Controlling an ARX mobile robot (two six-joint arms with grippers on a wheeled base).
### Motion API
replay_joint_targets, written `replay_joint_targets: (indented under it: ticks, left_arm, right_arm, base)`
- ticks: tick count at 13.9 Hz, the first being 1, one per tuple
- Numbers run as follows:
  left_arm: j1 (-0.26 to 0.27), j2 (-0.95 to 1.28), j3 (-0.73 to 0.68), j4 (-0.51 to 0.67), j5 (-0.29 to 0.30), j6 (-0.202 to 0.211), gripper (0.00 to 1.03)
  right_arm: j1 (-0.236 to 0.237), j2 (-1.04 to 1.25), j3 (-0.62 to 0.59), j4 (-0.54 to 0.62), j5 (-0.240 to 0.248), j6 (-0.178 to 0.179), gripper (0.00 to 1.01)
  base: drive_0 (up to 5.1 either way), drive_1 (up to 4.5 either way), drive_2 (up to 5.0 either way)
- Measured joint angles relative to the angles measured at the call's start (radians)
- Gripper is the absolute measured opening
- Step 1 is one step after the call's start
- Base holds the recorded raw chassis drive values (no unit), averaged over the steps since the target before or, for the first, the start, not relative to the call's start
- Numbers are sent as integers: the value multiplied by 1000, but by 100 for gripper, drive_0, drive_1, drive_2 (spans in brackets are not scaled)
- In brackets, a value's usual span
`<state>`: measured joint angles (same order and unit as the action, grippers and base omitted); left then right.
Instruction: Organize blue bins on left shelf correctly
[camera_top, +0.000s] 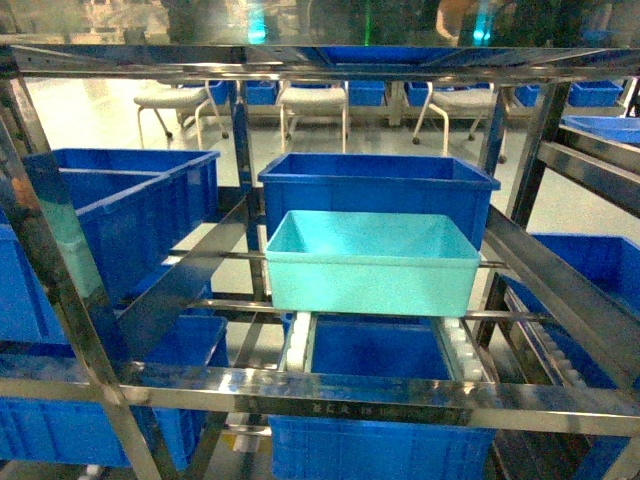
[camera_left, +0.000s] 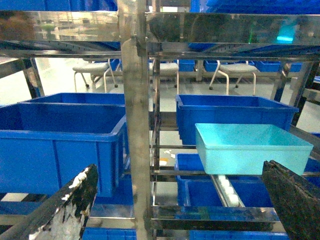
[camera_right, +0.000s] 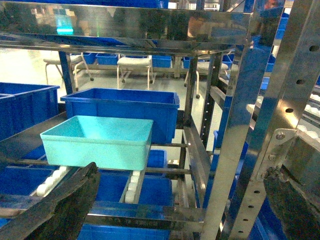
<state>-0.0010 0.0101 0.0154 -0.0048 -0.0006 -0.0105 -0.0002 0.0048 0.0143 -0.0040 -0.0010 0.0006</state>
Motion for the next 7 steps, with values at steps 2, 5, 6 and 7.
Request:
replay_joint_targets:
  ticks: [2,5,6,7]
  left_arm:
    - [0,0,0,0,0,0,98]
    - [0,0,0,0,0,0,98]
    - [0,0,0,0,0,0,98]
    - [0,0,0,0,0,0,98]
  right_arm:
    - [0,0,0,0,0,0,98]
    - [0,0,0,0,0,0,98]
    - [0,0,0,0,0,0,98]
    - [0,0,0,0,0,0,98]
  base:
    - [0,0,0]
    - [0,0,0]
    - [0,0,0]
    - [0,0,0]
